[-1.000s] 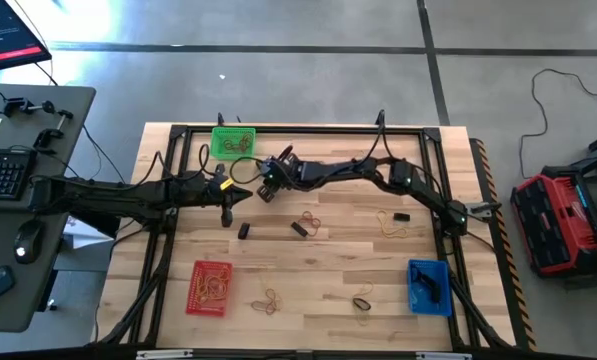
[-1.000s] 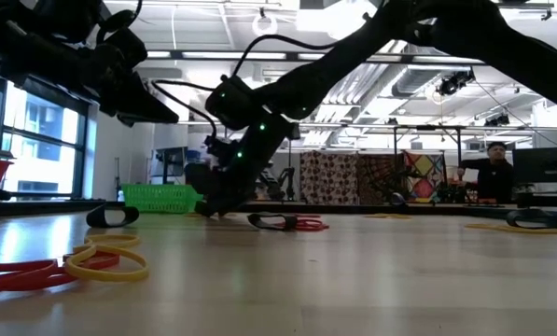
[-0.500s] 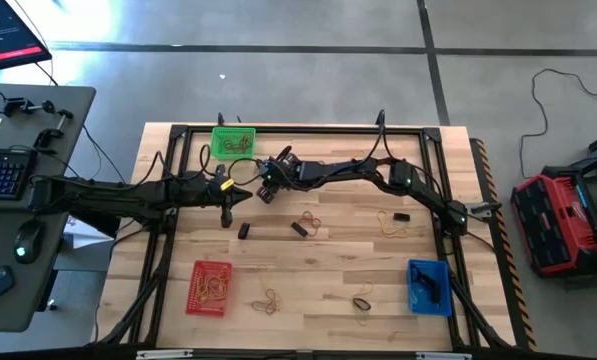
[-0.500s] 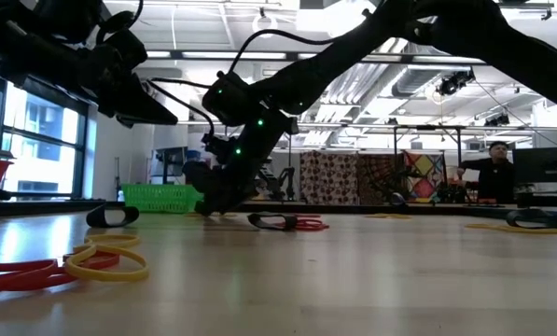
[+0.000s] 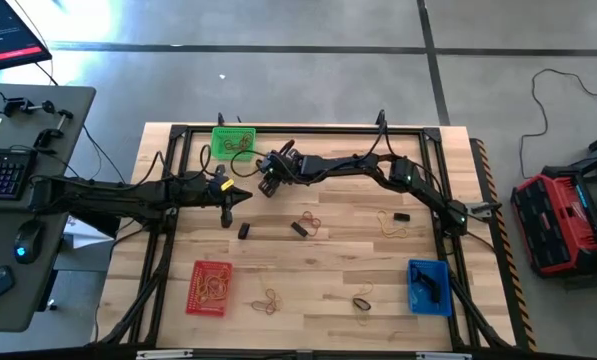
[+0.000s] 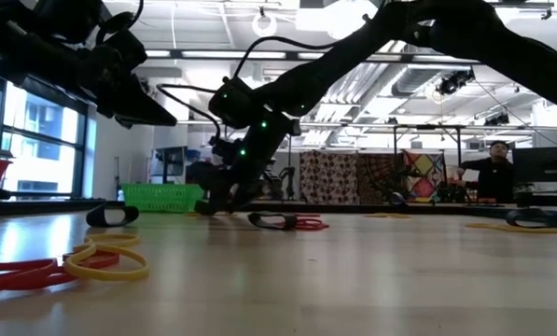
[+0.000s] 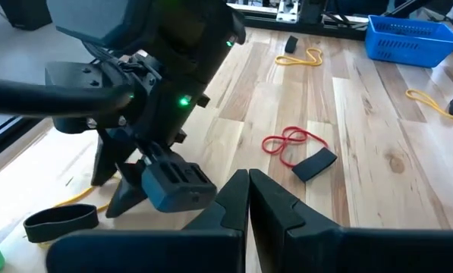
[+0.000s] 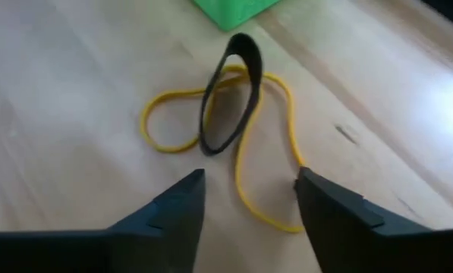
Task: Sort rubber bands into baskets
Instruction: Put the yellow rubber band into the red bin
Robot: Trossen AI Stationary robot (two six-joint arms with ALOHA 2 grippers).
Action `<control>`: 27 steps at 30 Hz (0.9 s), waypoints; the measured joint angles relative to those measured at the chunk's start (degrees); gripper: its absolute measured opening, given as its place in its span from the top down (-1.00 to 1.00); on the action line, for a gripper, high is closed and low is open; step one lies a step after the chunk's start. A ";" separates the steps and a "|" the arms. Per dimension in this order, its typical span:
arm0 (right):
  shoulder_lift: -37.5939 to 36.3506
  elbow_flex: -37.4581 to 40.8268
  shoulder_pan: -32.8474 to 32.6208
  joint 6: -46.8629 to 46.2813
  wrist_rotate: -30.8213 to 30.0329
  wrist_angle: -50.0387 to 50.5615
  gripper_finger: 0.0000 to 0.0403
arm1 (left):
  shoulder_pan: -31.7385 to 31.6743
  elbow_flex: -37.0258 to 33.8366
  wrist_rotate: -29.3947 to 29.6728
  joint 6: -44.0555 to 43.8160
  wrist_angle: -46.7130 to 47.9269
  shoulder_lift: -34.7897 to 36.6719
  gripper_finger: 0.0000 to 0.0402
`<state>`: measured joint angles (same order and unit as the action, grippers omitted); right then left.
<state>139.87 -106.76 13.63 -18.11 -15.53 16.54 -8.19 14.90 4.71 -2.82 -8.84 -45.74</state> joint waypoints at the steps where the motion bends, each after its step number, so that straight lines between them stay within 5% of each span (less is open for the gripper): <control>1: 0.03 0.00 0.17 -0.16 0.90 -0.06 0.12 | 0.00 0.00 0.02 0.01 0.00 0.00 0.99; 12: 0.26 -0.22 0.22 1.68 4.65 0.96 0.96 | 0.00 0.00 0.00 -0.08 0.00 0.00 0.99; 27: -5.21 -0.02 -1.05 4.96 8.74 4.39 1.00 | 0.00 0.01 0.09 -0.05 0.00 0.00 0.99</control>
<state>134.67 -106.78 12.58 -13.15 -6.80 20.92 -8.19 14.91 4.80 -2.86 -8.84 -45.74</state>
